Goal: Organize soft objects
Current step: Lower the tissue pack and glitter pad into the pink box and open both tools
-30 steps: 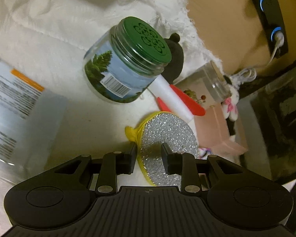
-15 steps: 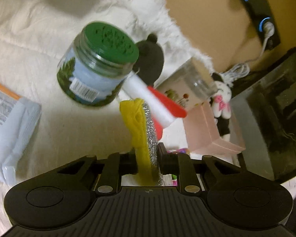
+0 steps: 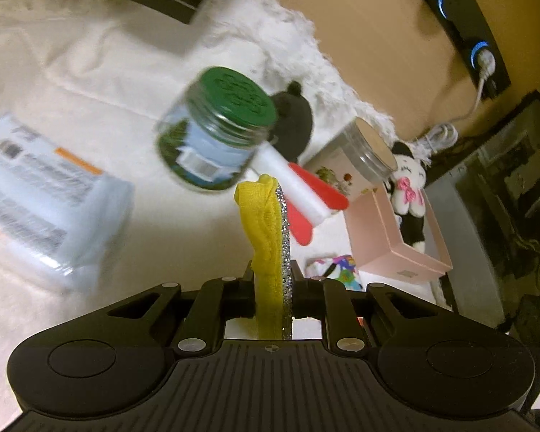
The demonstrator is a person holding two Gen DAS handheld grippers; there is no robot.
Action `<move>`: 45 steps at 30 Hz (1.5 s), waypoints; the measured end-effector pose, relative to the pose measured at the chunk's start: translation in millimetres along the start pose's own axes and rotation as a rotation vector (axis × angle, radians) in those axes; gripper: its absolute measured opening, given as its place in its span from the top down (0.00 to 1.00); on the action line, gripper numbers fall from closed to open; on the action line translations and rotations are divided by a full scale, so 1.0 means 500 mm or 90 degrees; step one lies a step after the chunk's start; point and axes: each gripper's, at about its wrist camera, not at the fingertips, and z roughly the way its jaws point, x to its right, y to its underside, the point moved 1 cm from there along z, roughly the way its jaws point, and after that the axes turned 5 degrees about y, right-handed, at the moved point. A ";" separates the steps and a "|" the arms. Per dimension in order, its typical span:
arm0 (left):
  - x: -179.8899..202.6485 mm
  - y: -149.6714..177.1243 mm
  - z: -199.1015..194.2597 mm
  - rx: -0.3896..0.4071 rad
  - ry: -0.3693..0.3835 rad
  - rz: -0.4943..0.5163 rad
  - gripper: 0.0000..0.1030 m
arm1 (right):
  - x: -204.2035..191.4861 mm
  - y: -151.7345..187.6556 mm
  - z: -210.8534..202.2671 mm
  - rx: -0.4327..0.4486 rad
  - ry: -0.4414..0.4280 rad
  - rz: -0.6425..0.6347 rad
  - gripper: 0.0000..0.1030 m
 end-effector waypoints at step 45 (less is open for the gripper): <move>0.342 -0.173 0.145 0.024 0.218 0.133 0.82 | 0.214 -0.104 -0.293 0.217 0.109 0.094 0.59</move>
